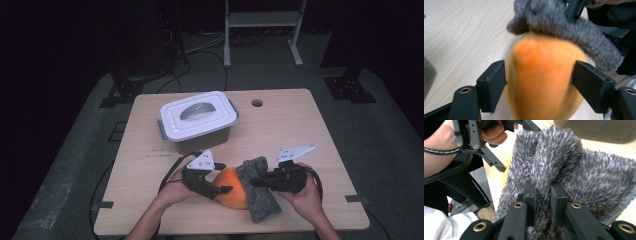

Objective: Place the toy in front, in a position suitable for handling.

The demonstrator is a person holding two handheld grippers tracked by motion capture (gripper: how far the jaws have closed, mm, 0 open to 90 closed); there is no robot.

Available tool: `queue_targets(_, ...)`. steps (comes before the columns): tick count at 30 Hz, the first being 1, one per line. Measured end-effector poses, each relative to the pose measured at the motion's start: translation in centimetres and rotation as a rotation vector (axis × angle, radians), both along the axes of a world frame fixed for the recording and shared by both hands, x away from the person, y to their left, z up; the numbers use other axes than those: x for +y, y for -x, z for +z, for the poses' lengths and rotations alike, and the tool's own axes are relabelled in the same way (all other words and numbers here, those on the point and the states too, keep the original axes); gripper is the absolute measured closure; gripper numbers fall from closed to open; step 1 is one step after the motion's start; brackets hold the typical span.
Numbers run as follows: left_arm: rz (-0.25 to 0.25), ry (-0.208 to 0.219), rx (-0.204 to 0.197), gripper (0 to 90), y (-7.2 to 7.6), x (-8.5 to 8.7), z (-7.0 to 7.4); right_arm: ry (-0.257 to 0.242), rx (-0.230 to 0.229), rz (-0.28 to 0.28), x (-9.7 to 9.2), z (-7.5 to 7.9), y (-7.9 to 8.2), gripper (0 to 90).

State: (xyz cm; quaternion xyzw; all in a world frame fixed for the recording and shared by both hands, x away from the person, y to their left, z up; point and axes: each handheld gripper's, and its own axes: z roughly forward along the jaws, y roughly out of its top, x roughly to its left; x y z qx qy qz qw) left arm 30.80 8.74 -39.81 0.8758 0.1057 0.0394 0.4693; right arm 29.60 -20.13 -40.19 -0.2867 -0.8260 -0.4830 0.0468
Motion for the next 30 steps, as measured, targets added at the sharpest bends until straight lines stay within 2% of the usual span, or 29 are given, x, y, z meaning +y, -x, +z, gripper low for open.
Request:
queue_targets(7, -0.012, -0.019, 0.013, 20.2, 0.5, -1.1, -0.3, 0.006, 0.01, 0.019, 0.5, -0.1, 0.3, 77.4)
queue_targets(9, -0.035, -0.036, -0.011, 22.4, 0.7, -1.2, -0.6, 0.011, 0.028, 0.054, 0.8, 0.0, 0.4, 77.5)
queue_targets(11, -0.04, -0.035, -0.024, 26.1, 0.8, -1.1, -0.6, 0.028, -0.003, 0.054, 0.9, 0.5, 0.6, 77.5)
queue_targets(16, -0.107, -0.036, -0.081, 30.5, 1.3, -1.2, -0.6, 0.01, -0.076, 0.029, 1.3, 1.5, 0.9, 77.5)
queue_targets(19, -0.126, -0.04, -0.097, 31.5, 1.2, -1.0, -0.7, 0.013, -0.092, 0.027, 1.5, 1.7, 1.0, 77.5)
queue_targets(24, -0.143, -0.049, -0.099, 32.3, 1.0, -0.4, -0.9, 0.009, -0.029, 0.041, 0.9, 0.7, 0.4, 77.5)
queue_targets(30, -0.129, -0.029, -0.045, 30.0, 0.2, 0.8, -1.3, 0.039, 0.017, 0.021, -0.2, -0.7, 0.1, 77.5)
